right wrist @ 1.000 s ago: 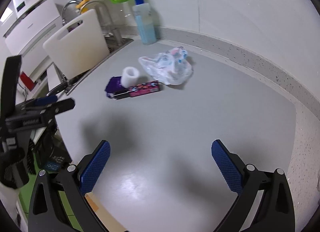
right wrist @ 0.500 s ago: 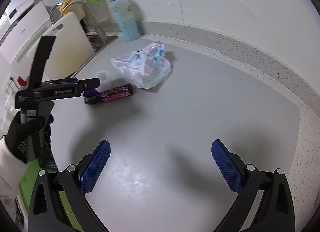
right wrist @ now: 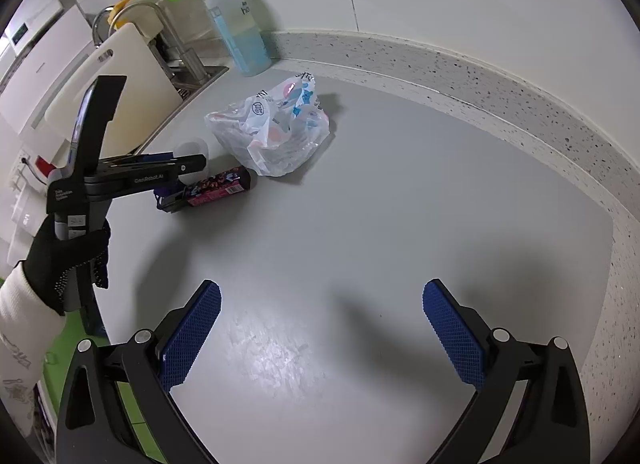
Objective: Collect trash
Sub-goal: 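Grasp the white foam sleeve with the left gripper while the right gripper grasps the clear plastic bag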
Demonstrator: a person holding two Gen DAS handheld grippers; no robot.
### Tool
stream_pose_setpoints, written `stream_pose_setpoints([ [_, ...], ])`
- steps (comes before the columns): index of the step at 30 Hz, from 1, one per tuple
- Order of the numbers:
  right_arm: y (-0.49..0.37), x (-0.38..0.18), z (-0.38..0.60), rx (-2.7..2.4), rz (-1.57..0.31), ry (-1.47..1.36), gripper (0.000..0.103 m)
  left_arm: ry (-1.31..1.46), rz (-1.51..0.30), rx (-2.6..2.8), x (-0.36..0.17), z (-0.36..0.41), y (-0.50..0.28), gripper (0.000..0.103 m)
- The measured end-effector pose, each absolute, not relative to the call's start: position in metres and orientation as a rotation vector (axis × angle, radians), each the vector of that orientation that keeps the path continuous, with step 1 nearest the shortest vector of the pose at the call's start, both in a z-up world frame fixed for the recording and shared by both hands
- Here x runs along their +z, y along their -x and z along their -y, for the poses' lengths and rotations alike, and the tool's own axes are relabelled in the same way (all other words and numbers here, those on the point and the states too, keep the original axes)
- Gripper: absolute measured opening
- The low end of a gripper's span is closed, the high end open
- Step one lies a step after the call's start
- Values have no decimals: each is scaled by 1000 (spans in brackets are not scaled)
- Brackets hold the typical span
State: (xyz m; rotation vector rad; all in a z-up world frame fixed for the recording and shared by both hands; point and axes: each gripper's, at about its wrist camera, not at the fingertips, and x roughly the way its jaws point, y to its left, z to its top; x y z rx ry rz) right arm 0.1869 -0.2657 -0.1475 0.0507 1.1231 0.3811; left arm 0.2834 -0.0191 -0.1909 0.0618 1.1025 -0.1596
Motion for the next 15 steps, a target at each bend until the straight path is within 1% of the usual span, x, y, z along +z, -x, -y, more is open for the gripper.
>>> stream_pose_setpoints([
  [6, -199, -141, 252, 401, -1107, -30, 97, -27, -1087, -172, -183, 14, -281, 51],
  [15, -250, -132, 211, 455, -1067, 20, 97, 25, -1064, -146, -148, -7, -250, 51],
])
